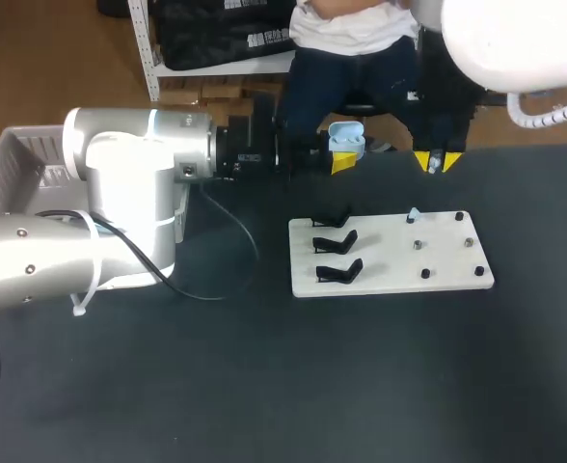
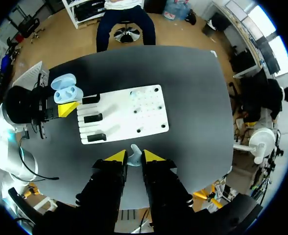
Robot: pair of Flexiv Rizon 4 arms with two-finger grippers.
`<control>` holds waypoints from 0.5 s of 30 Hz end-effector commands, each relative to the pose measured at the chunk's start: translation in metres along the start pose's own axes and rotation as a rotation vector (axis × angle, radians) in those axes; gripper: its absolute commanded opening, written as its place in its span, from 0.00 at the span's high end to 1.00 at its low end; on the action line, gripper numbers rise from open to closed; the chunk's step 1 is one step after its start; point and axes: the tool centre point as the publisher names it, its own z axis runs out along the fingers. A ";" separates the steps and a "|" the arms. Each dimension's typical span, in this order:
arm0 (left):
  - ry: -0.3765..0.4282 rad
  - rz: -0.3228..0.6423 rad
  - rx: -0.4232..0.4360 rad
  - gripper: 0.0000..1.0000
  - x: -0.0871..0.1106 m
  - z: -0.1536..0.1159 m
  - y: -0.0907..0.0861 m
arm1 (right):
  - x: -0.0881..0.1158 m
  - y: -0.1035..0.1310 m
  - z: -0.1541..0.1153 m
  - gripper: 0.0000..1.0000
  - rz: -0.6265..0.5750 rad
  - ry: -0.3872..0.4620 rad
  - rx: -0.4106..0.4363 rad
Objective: Pick up each earbud case from the left stands, insert the matching earbuds, close the lid, and place the case in the box.
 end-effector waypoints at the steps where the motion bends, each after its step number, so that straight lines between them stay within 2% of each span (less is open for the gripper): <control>1: -0.007 0.006 -0.005 1.00 0.002 0.000 -0.002 | -0.003 0.011 -0.007 1.00 0.492 0.061 -0.009; 15: -0.007 0.006 -0.005 1.00 0.002 0.000 -0.002 | -0.002 0.014 -0.007 1.00 0.482 0.048 -0.006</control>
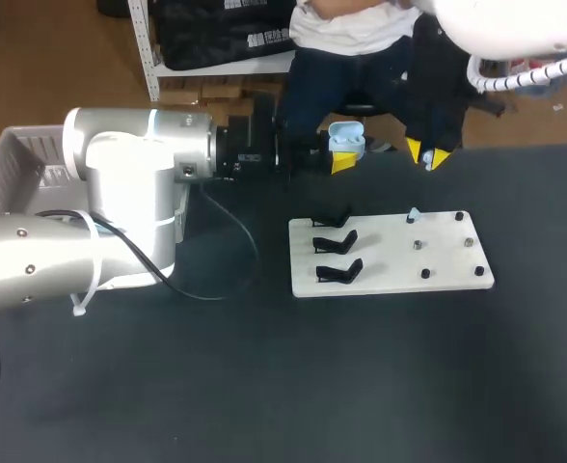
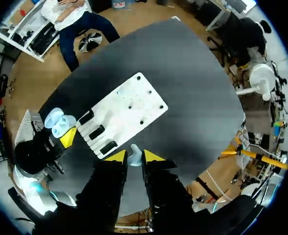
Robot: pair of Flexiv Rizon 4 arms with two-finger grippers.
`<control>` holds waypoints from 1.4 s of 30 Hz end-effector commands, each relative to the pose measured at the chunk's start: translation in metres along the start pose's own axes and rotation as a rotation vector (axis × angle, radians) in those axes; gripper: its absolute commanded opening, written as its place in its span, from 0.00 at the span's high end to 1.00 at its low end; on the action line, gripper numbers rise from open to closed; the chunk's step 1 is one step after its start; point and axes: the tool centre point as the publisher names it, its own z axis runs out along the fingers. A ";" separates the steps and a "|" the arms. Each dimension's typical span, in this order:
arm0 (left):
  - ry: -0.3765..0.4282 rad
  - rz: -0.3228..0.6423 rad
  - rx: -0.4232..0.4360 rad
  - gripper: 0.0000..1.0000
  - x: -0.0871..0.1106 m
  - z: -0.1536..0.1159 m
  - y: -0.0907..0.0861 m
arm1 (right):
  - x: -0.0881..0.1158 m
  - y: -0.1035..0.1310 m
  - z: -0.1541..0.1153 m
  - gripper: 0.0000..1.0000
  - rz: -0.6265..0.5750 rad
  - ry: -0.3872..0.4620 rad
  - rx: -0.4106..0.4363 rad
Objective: Pick up each earbud case from the left stands, insert the matching earbuds, close the lid, and place the case in the box.
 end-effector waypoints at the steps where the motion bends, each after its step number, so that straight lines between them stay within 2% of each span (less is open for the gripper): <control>1: -0.007 0.006 -0.005 1.00 0.002 0.000 -0.002 | 0.003 0.006 -0.001 1.00 -0.006 -0.018 0.000; 2: -0.007 0.006 -0.005 1.00 0.002 0.000 -0.002 | 0.002 0.009 -0.001 1.00 -0.024 -0.005 -0.004; 9: -0.007 0.006 -0.005 1.00 0.002 0.000 -0.002 | -0.003 0.030 -0.006 1.00 -0.126 -0.047 -0.005; 20: -0.007 0.006 -0.005 1.00 0.002 0.000 -0.002 | -0.020 0.068 -0.016 1.00 -0.287 -0.117 0.056; 31: -0.007 0.006 -0.005 1.00 0.002 0.000 -0.002 | -0.026 0.098 -0.011 1.00 -0.345 -0.141 0.079; 42: -0.007 0.006 -0.005 1.00 0.002 0.000 -0.002 | -0.020 0.111 0.000 1.00 -0.384 -0.154 0.105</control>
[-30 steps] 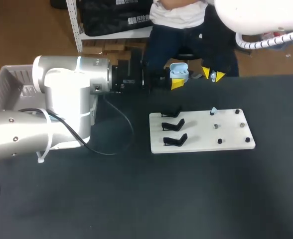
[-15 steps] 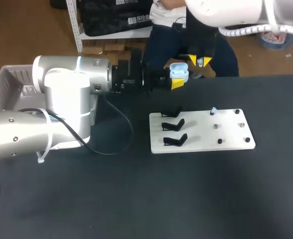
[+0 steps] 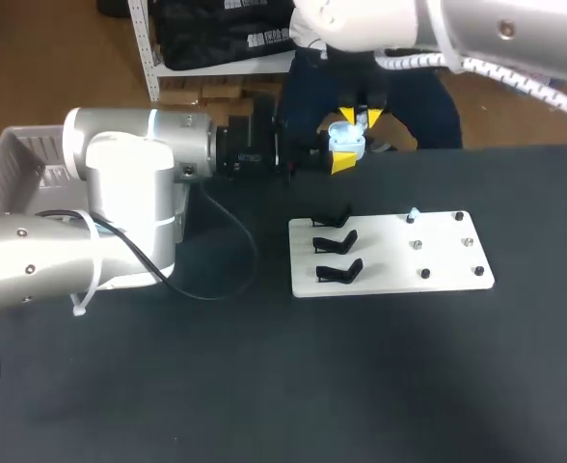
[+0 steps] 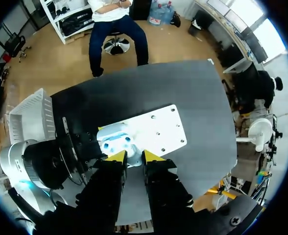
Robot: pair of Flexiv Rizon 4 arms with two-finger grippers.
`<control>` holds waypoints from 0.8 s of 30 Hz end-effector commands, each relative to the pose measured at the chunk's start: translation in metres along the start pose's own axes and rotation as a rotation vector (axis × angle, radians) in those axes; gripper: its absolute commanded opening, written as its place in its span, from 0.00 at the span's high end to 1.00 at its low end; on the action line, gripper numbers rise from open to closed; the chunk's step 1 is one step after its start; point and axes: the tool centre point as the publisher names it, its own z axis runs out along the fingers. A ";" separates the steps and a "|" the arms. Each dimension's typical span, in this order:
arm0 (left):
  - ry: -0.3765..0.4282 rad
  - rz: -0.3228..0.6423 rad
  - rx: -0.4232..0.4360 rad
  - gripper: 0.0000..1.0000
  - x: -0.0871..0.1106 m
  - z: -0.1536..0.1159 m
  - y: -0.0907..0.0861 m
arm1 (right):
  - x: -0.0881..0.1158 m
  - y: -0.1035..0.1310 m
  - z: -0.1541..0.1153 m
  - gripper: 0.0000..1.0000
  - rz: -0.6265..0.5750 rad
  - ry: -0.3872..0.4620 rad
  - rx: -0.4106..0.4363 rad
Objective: Pick up each earbud case from the left stands, insert the matching earbuds, close the lid, and place the case in the box.
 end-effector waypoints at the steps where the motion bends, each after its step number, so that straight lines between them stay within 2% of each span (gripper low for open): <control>1: -0.007 0.006 -0.005 1.00 0.002 0.000 -0.002 | -0.003 0.007 0.002 1.00 -0.003 0.005 0.034; 24: -0.007 0.006 -0.005 1.00 0.002 0.000 -0.002 | 0.001 0.010 0.013 1.00 -0.012 0.008 0.038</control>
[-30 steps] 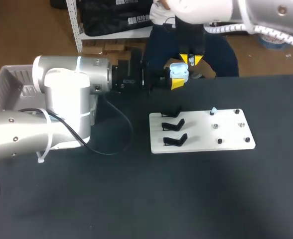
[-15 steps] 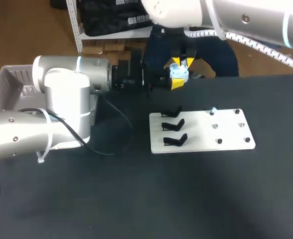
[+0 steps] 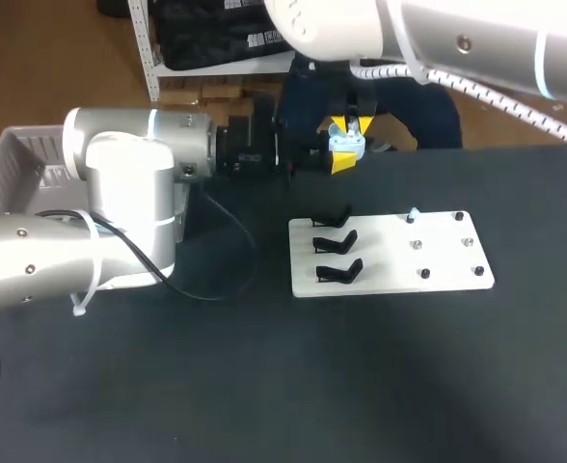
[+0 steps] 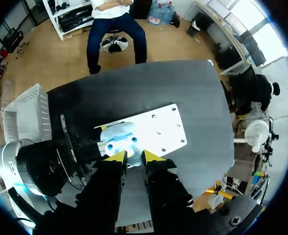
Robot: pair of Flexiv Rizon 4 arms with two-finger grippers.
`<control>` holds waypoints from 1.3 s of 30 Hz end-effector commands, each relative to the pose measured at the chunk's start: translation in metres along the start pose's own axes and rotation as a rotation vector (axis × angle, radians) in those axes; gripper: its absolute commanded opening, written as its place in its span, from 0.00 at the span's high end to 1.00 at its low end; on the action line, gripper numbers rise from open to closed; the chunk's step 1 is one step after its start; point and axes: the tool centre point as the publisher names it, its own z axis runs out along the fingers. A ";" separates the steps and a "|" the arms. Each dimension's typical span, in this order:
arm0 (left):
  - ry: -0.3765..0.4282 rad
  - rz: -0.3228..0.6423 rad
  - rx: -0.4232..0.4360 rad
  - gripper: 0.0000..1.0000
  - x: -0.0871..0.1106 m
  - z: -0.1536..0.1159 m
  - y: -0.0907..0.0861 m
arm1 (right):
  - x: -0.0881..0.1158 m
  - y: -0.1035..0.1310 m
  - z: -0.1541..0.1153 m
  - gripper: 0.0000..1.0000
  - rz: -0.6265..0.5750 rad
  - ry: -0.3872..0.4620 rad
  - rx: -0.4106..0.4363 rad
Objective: Pick up each earbud case from the left stands, insert the matching earbuds, close the lid, and place the case in the box.
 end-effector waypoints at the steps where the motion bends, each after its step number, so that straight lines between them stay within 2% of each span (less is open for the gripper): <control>1: -0.007 0.006 -0.006 1.00 0.002 0.000 -0.002 | -0.002 0.001 0.002 1.00 0.004 0.000 -0.003; 39: -0.007 0.006 -0.006 1.00 0.002 0.000 -0.002 | -0.006 0.001 0.010 1.00 0.001 0.005 0.012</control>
